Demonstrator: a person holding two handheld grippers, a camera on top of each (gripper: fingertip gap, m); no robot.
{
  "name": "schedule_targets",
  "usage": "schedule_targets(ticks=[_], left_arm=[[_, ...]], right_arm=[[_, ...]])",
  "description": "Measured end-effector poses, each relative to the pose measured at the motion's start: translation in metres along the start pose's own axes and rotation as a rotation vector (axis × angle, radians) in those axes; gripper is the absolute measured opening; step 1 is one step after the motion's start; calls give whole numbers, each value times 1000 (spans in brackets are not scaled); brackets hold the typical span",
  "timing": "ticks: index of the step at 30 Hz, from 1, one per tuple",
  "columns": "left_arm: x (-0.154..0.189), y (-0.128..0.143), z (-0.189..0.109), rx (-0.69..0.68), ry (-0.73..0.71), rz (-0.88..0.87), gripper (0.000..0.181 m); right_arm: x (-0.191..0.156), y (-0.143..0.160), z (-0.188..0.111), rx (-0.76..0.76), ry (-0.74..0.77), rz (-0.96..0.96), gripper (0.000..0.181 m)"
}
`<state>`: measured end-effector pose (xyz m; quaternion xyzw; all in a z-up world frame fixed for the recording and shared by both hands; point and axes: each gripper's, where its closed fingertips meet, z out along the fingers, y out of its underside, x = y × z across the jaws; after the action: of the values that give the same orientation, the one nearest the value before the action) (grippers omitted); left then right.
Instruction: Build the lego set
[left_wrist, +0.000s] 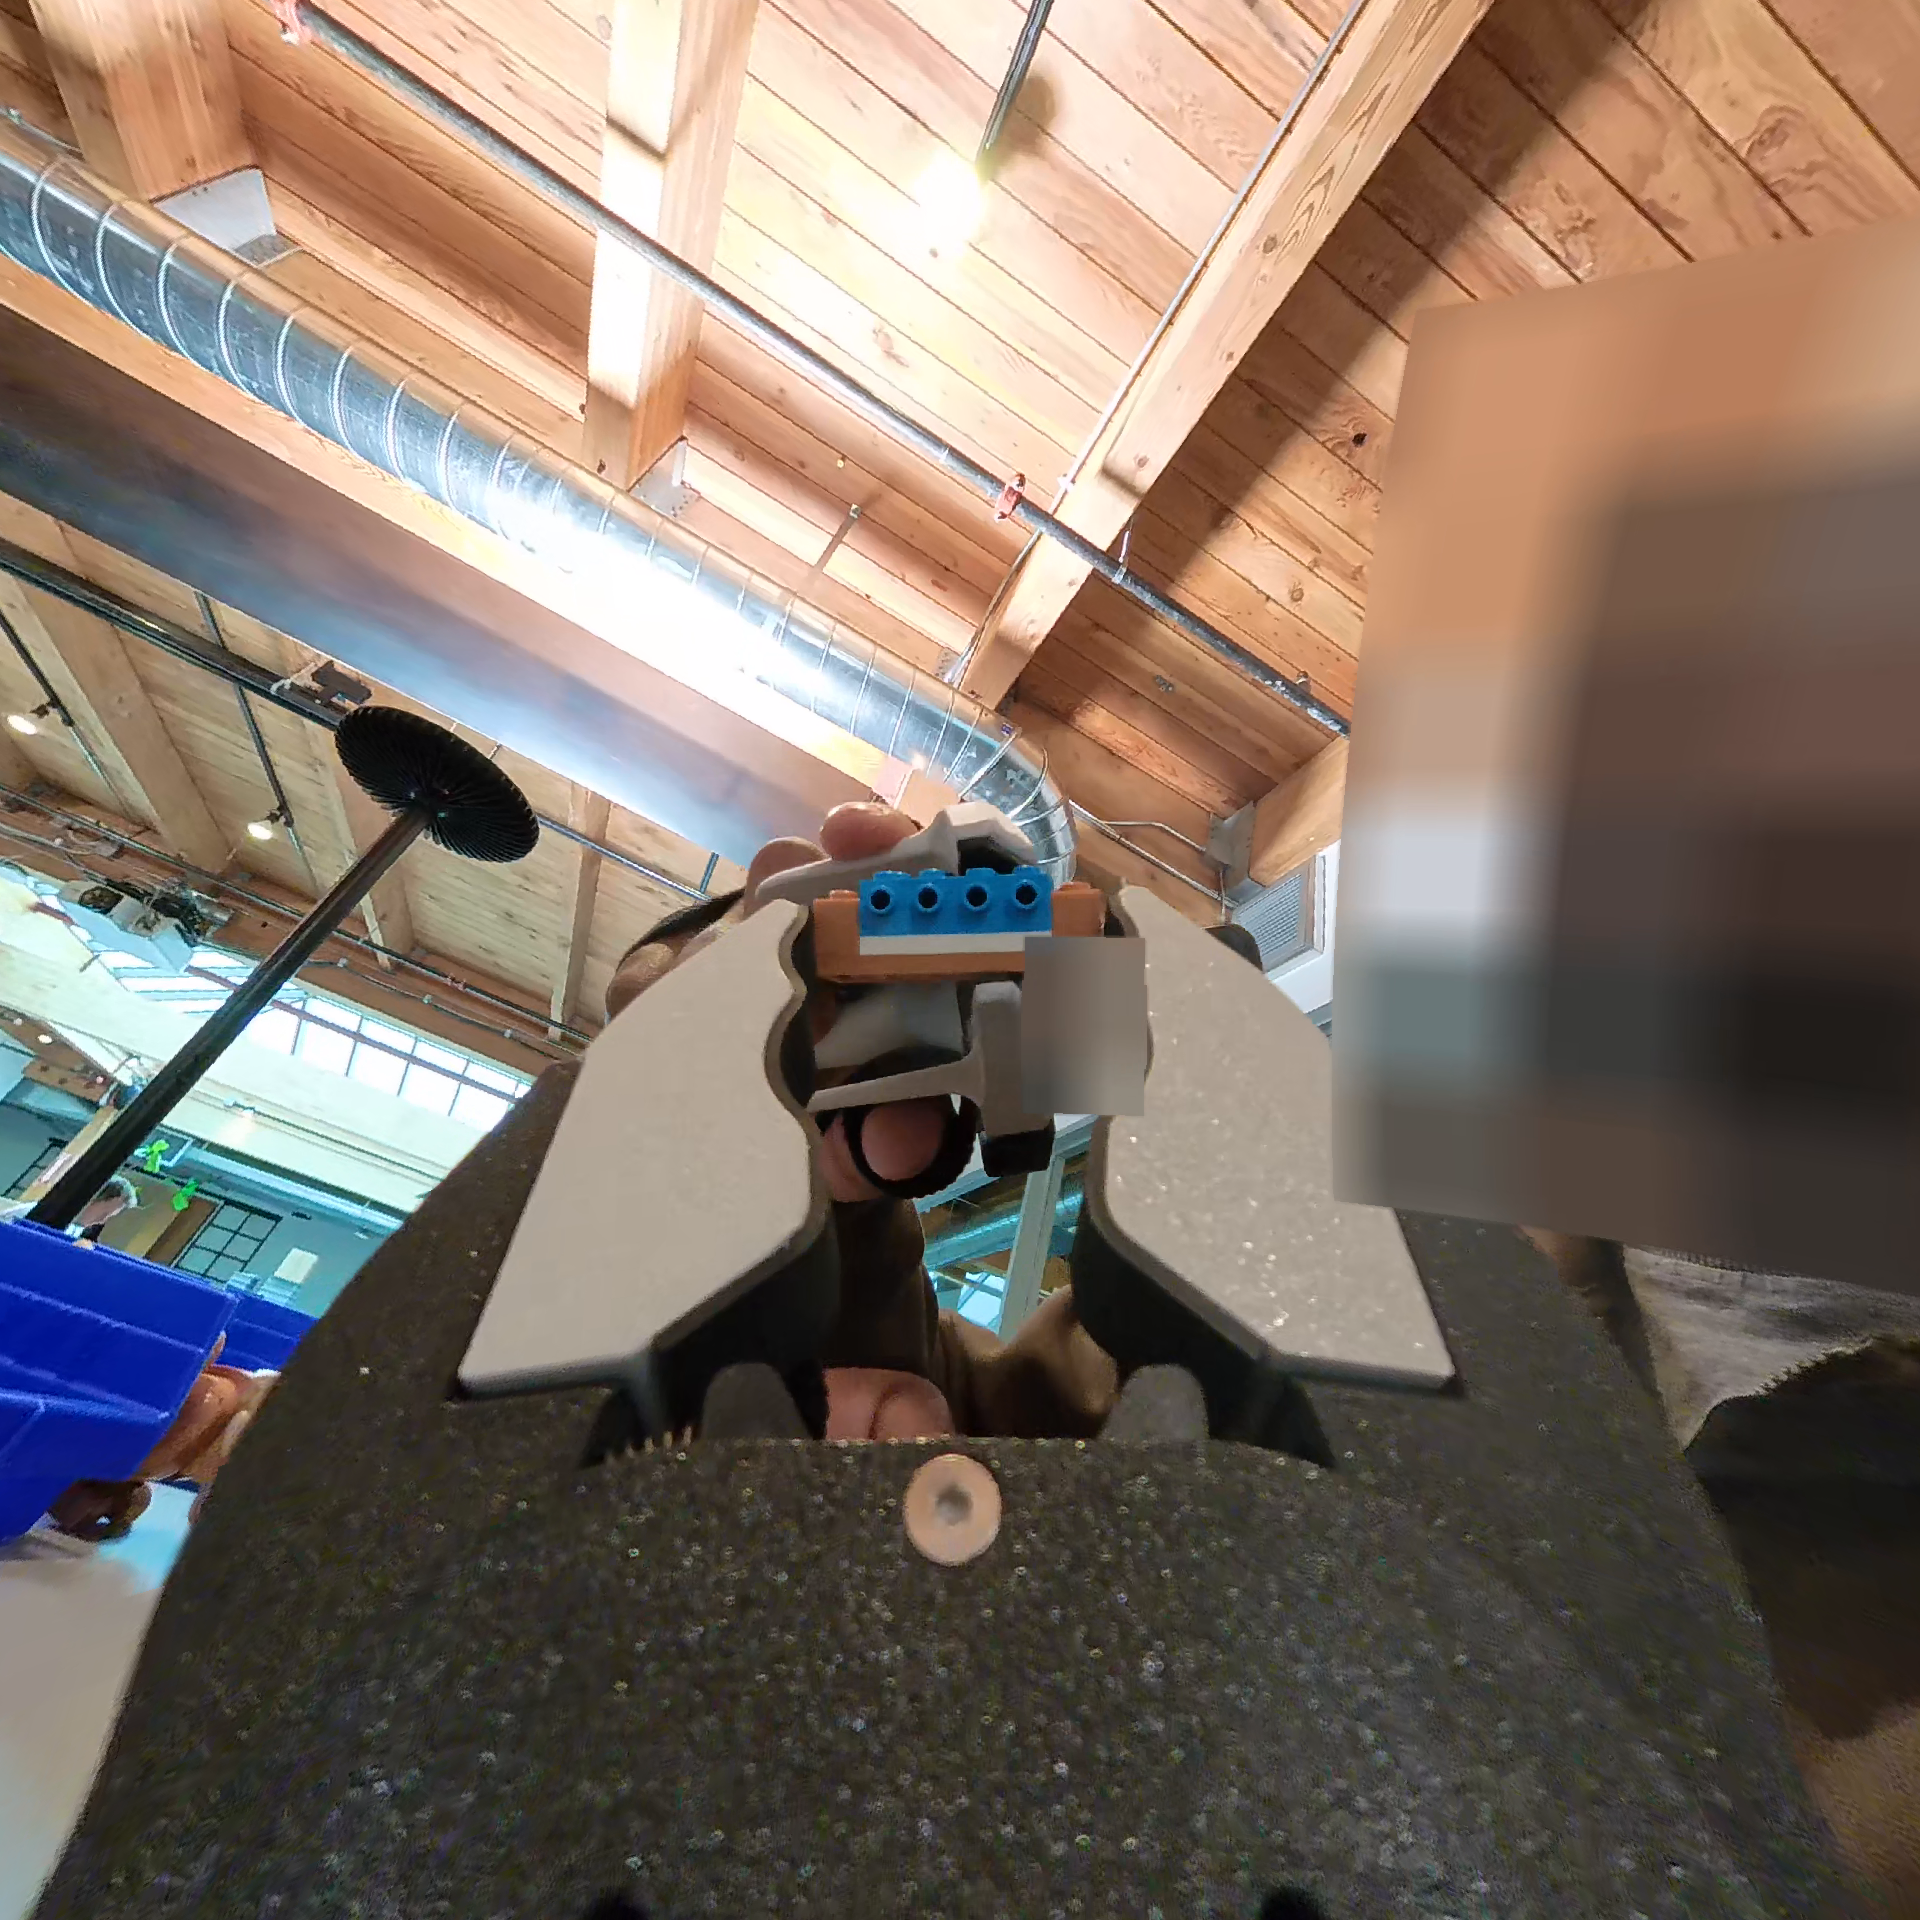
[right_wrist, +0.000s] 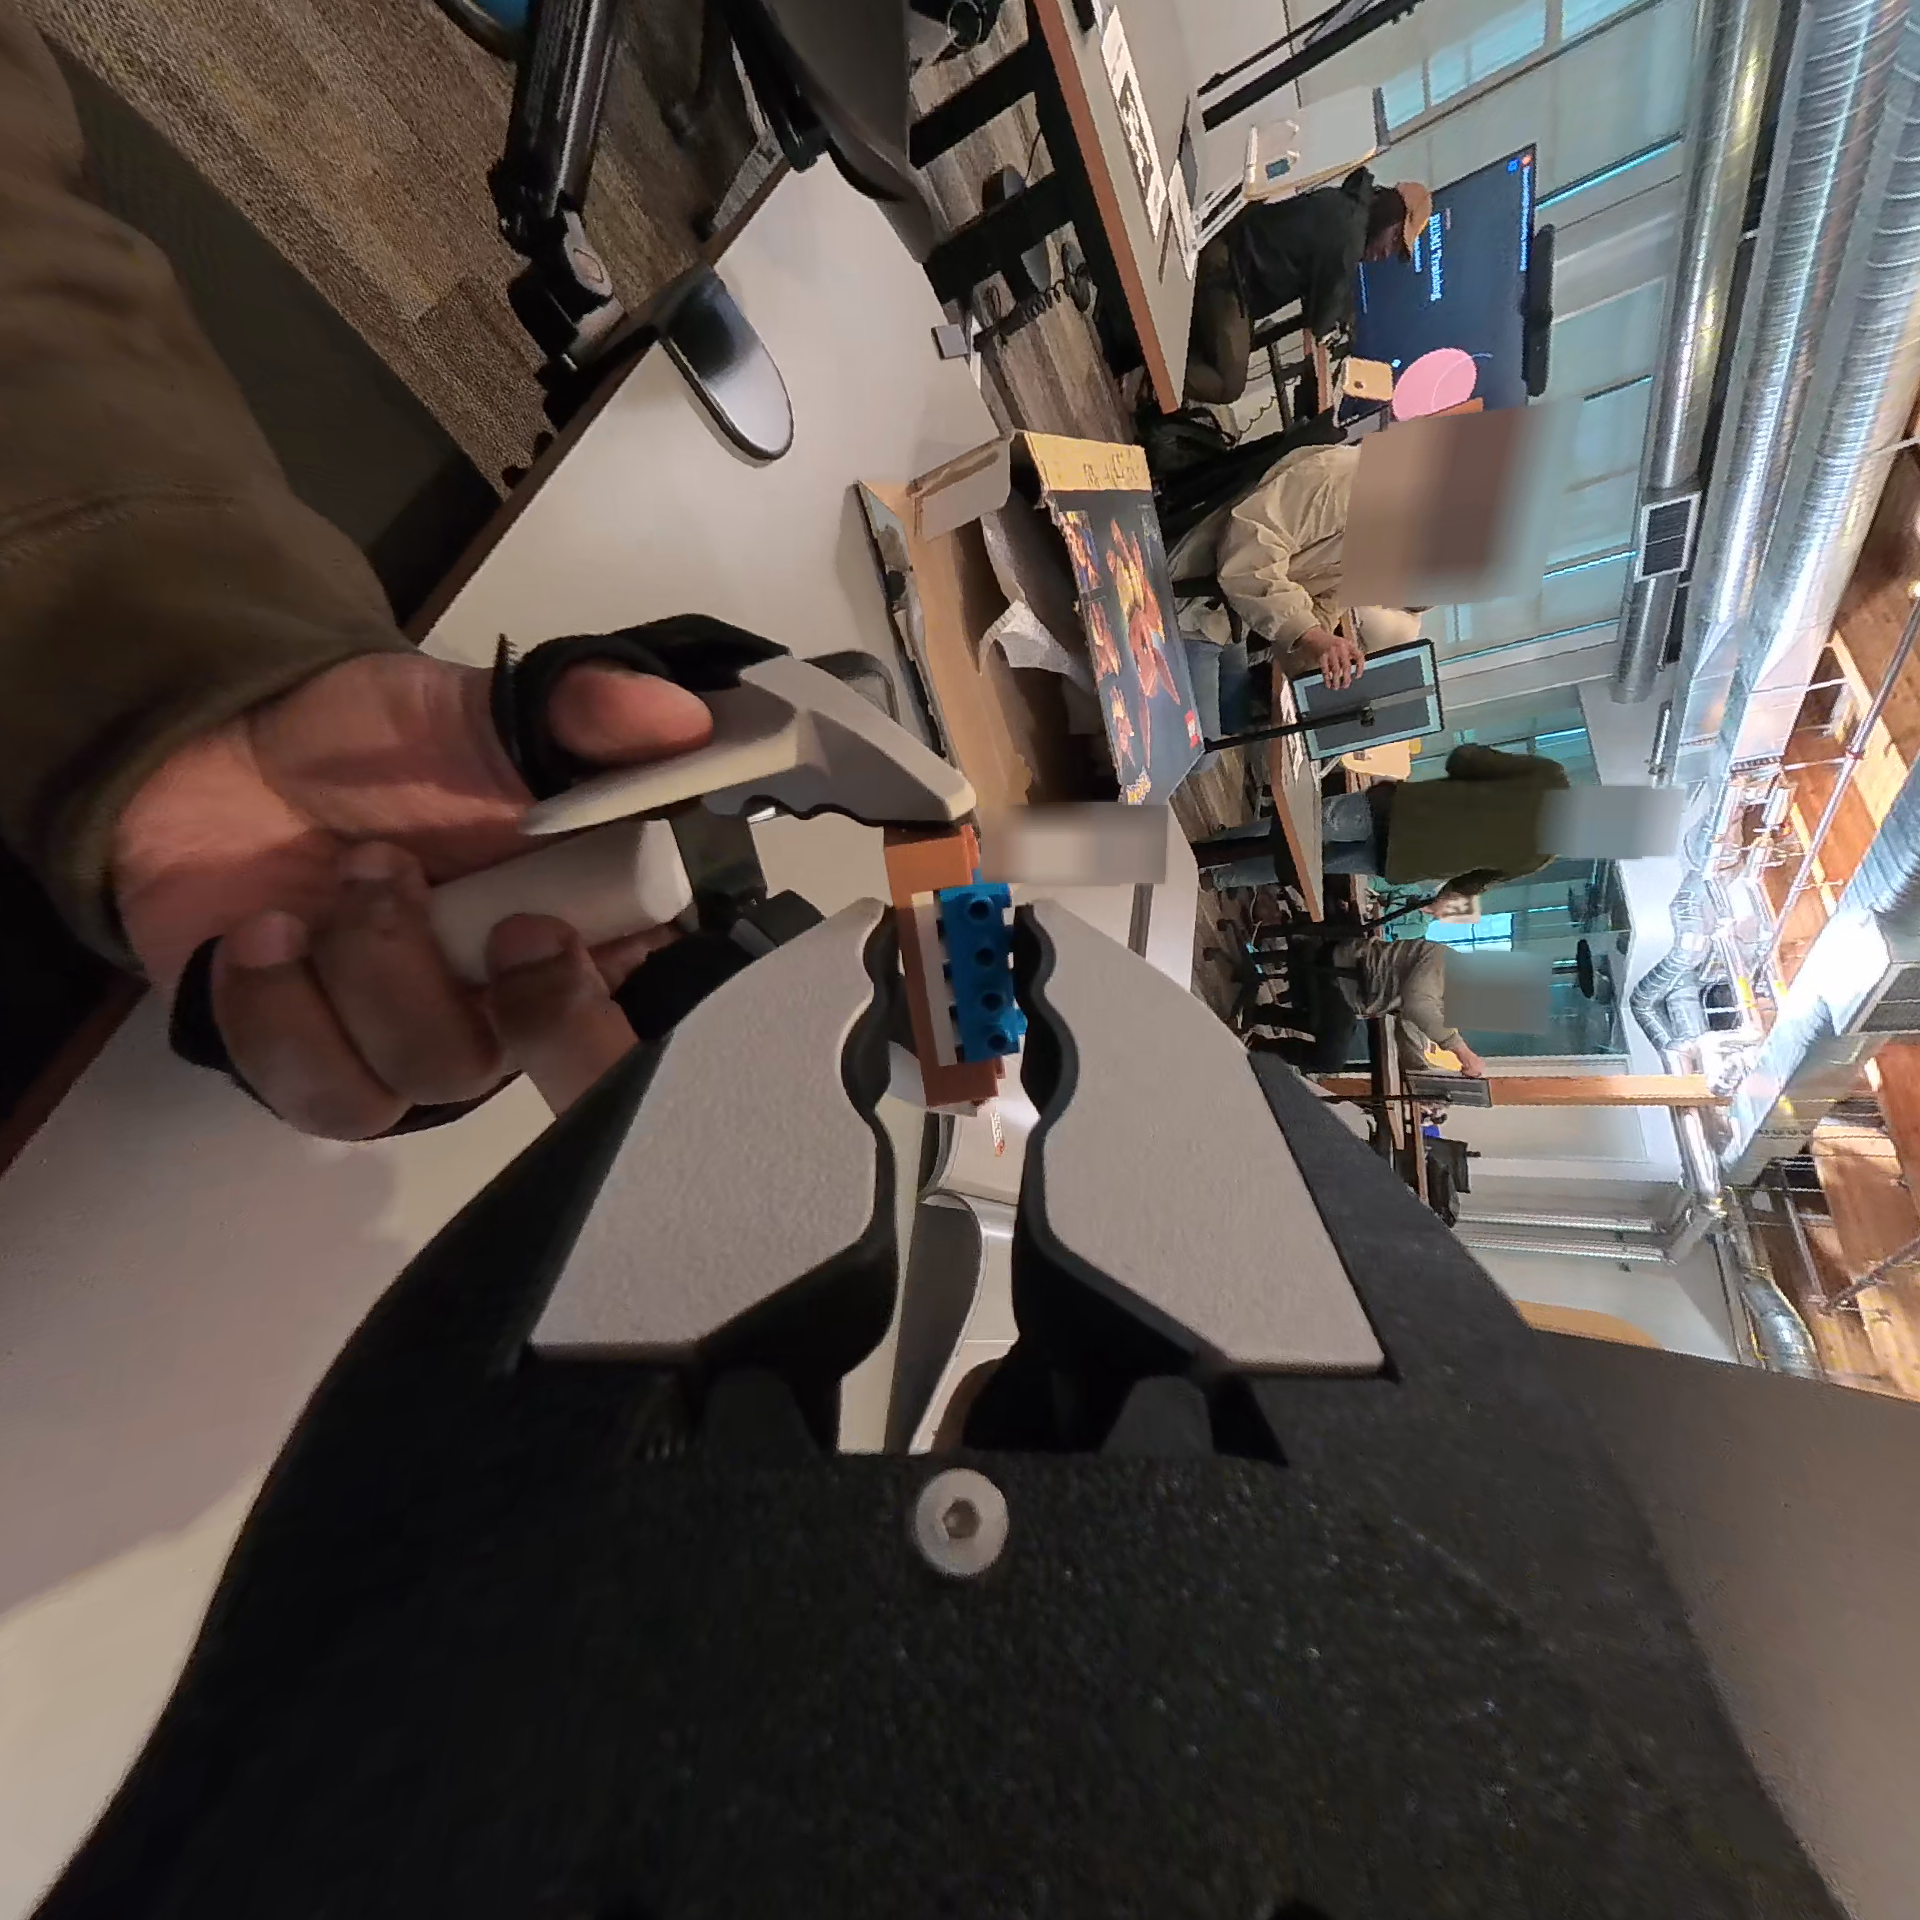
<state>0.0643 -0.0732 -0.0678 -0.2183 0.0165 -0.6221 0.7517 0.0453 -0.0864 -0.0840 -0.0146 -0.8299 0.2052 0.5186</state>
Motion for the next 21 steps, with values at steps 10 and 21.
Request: schedule_targets(ticks=[10,21], left_arm=[[1,-1,-1,16,14,-28,53],[-1,-7,-3,49,18,-56,53]], right_arm=[[0,0,2,1,27,14,19],[-2,2,8,5,131,29,35]])
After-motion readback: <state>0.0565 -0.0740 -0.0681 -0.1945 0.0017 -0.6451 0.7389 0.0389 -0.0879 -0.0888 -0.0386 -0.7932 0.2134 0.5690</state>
